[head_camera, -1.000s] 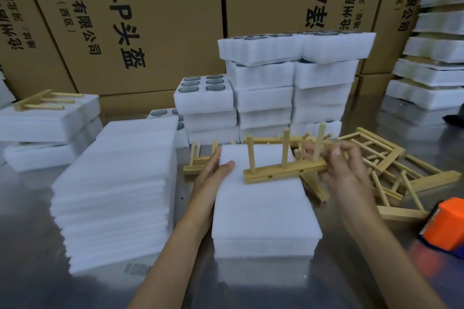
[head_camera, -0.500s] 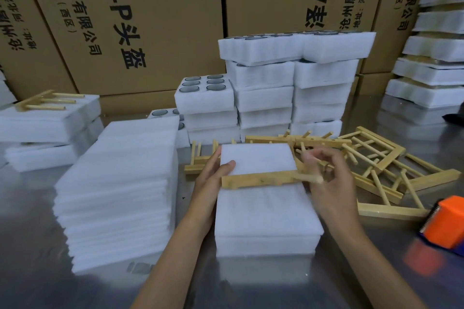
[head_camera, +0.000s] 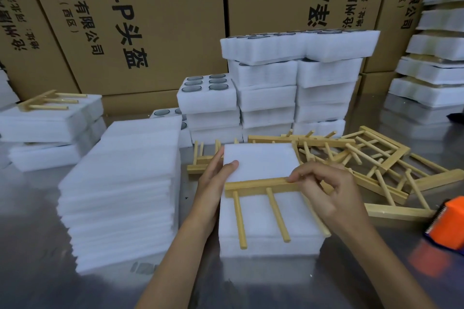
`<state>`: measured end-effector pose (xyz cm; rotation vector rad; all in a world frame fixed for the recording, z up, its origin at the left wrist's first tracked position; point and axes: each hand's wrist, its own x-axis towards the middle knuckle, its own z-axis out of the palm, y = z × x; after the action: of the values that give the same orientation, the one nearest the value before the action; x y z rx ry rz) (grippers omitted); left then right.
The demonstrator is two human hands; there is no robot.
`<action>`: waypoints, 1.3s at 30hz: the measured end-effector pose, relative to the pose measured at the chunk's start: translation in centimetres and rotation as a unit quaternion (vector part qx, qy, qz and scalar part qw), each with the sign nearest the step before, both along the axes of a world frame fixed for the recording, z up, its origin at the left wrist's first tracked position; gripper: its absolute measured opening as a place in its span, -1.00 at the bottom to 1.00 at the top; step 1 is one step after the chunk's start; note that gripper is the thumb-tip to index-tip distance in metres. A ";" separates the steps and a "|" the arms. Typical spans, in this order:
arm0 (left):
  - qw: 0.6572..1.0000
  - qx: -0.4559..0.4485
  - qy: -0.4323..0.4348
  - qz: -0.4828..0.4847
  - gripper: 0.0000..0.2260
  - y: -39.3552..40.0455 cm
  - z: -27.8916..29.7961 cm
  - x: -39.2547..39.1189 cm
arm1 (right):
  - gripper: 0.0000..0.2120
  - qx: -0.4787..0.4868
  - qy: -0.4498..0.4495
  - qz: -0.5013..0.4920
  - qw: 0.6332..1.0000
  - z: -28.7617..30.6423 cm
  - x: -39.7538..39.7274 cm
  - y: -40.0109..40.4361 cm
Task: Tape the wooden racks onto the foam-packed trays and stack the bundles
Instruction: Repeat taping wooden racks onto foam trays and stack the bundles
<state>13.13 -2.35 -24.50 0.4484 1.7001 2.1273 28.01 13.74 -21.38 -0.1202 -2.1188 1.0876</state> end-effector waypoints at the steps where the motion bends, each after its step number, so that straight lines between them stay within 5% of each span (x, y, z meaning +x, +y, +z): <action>1: 1.000 0.000 -0.001 0.001 -0.65 0.0 0.0 0.0 | -0.85 0.026 -0.005 -0.001 1.000 0.1 0.1 0.0; 7: 1.000 0.007 -0.018 0.021 -0.54 0.5 0.7 -0.1 | -0.62 0.140 -0.104 0.006 0.985 0.1 0.0 0.2; 13: 1.000 -0.001 -0.024 0.001 -0.59 0.1 0.5 0.2 | -0.73 0.122 -0.104 -0.109 0.981 -0.8 -0.4 0.6; 16: 1.000 0.003 -0.030 -0.004 -0.67 0.1 0.6 0.4 | -0.52 0.092 -0.140 -0.053 0.984 -0.5 -0.1 0.8; 20: 0.999 0.013 -0.033 -0.011 -0.71 0.2 0.7 0.5 | -0.86 0.128 -0.114 -0.077 0.982 -0.5 -0.1 0.4; 24: 0.999 0.023 -0.037 -0.015 -0.71 0.2 0.8 0.5 | -0.85 0.107 -0.095 -0.084 0.986 -0.7 -0.2 0.5; 33: 0.999 0.011 -0.019 0.044 -0.61 -0.2 1.2 1.1 | -0.75 0.123 -0.116 0.027 0.985 -0.4 0.4 1.1; 35: 1.000 0.004 -0.018 0.013 -0.44 -0.4 1.6 1.5 | -0.73 0.133 -0.117 0.039 0.983 -0.5 0.3 1.3; 37: 1.000 -0.010 0.000 -0.027 -0.23 -0.2 1.7 1.9 | -0.69 0.120 -0.104 0.009 0.987 -0.7 0.0 1.4; 39: 0.997 -0.032 0.036 -0.056 -0.27 0.1 1.7 2.2 | -0.62 0.108 -0.097 -0.053 0.988 -1.0 -0.4 1.6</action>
<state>15.34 -2.25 -22.83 0.5940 1.7351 1.9935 27.56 15.30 -22.33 -0.2407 -2.3612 0.8056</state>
